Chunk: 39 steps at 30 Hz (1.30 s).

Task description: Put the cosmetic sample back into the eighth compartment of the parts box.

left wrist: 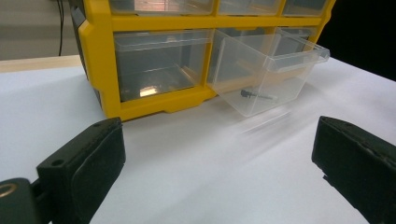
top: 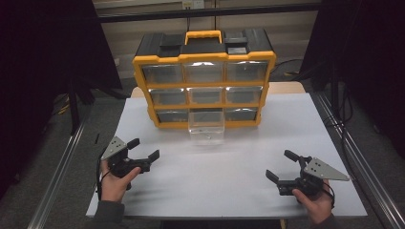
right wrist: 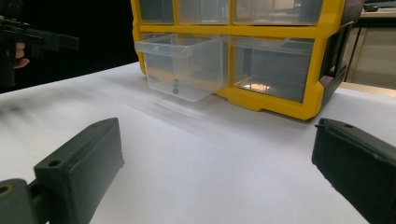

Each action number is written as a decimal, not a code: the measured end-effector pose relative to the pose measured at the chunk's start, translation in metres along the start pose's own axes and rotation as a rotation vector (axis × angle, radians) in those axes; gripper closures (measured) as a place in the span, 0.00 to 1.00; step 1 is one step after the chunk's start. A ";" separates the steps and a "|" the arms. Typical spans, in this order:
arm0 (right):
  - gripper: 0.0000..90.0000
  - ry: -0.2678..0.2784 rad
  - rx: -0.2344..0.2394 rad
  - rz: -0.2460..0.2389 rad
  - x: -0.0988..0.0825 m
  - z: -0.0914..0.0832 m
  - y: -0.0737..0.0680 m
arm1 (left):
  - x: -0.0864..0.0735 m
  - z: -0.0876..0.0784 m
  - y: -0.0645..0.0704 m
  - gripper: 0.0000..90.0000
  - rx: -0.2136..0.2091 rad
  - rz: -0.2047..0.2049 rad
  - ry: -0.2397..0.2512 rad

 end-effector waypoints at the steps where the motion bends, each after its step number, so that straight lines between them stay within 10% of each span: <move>1: 0.01 0.001 -0.001 0.001 0.000 0.000 0.000 | -0.001 0.000 0.000 0.03 0.006 -0.007 0.007; 39: 0.01 -0.001 0.002 0.005 0.000 -0.001 0.000 | -0.023 -0.015 -0.006 0.03 -0.005 -0.003 0.033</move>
Point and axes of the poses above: each handheld gripper's, and its own axes: z roughly forward along the jaws, x roughly out of its top, y roughly to its right, the point moved 2 cm from there along z, roughly forward along the jaws
